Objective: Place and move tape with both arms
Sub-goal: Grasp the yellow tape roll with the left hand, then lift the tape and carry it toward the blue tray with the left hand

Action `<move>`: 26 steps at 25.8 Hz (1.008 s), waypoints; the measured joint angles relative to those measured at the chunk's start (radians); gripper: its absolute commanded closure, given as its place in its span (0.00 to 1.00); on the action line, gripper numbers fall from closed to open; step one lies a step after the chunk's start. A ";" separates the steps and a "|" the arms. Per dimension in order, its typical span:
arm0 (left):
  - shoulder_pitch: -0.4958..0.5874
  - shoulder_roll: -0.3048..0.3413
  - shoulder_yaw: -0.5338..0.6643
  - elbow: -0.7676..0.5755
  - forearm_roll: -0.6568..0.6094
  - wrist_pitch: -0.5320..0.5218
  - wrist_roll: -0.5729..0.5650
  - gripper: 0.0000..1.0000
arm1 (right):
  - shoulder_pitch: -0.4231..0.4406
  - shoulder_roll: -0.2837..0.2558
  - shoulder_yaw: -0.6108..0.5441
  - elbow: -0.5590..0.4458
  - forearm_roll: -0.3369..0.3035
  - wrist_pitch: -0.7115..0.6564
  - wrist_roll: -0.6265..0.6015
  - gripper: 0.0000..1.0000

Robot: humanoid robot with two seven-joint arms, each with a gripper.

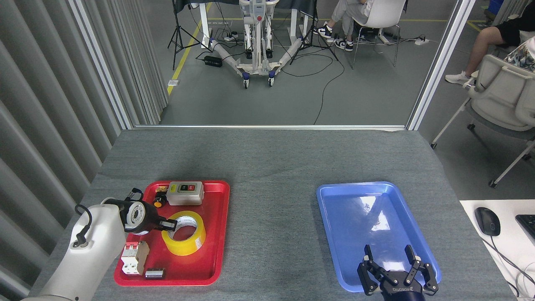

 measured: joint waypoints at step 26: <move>-0.036 0.058 0.211 -0.023 0.326 -0.164 -0.272 1.00 | 0.005 0.027 0.000 0.000 0.011 0.000 -0.003 0.00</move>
